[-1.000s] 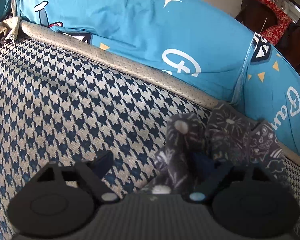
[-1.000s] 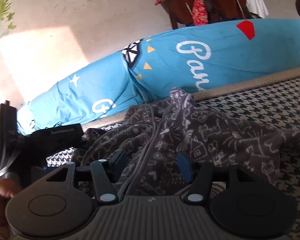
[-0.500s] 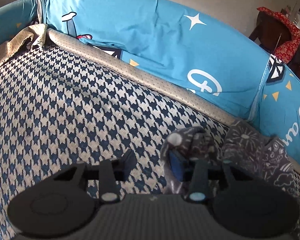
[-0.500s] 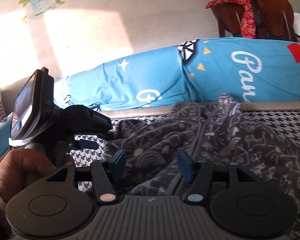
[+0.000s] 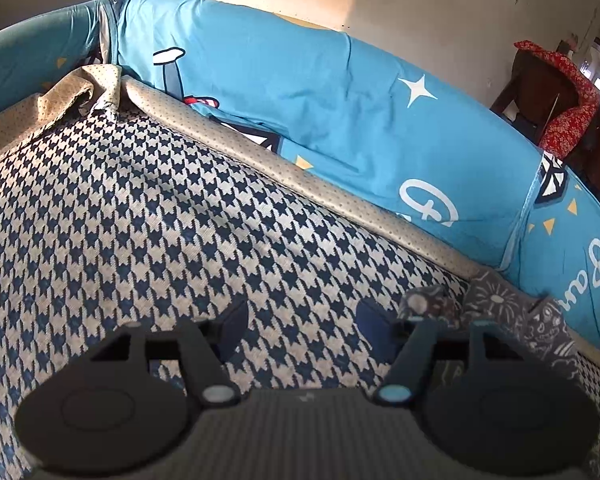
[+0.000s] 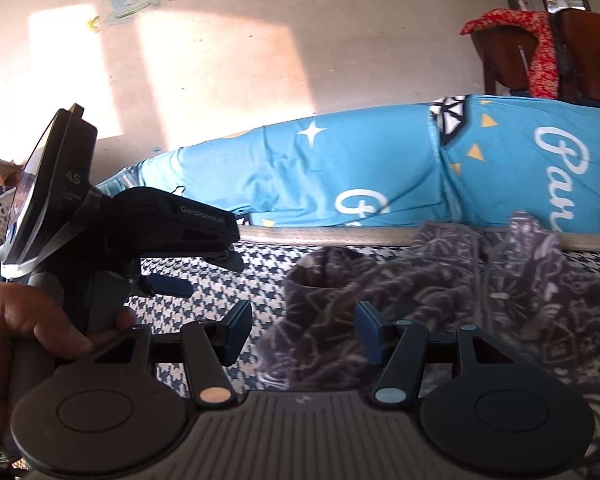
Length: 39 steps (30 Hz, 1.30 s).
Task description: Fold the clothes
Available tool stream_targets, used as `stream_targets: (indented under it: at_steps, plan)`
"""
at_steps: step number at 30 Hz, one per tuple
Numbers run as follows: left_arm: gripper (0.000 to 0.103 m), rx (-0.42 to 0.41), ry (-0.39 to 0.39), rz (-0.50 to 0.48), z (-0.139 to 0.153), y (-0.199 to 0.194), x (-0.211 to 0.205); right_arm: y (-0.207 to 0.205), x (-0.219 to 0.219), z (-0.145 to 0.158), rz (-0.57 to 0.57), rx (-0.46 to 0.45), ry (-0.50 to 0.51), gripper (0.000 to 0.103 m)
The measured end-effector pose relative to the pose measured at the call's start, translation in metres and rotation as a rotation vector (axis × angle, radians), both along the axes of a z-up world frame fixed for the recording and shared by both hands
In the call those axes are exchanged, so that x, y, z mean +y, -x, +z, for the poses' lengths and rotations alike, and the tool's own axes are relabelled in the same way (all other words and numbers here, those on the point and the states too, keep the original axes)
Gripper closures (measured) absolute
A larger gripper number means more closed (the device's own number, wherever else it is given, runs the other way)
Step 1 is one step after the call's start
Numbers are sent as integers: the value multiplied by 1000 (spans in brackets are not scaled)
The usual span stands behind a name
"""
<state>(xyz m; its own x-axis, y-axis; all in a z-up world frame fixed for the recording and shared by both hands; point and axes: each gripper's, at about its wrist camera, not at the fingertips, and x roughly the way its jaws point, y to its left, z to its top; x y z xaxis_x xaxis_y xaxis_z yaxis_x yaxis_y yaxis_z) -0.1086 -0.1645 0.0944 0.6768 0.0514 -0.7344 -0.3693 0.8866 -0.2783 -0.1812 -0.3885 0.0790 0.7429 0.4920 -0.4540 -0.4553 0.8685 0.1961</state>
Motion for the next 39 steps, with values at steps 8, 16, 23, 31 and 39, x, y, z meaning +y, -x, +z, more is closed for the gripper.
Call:
stream_targets:
  at_steps: [8,16,23,31,39]
  plan:
    - [24,30,-57,2,-1,5,11,-11,36,-14,9,-25,65,46]
    - [21,60,-65,-4,-6,6,17,-28,63,-37,-40,-17,189,46]
    - [19,67,-75,-12,-7,7,15,-40,64,-53,-140,15,265,78]
    - [16,50,-79,-2,-3,5,12,-31,33,-21,-142,-7,83,87]
    - [15,53,-101,-41,-11,7,-11,-12,-39,43,-241,-67,-108,87]
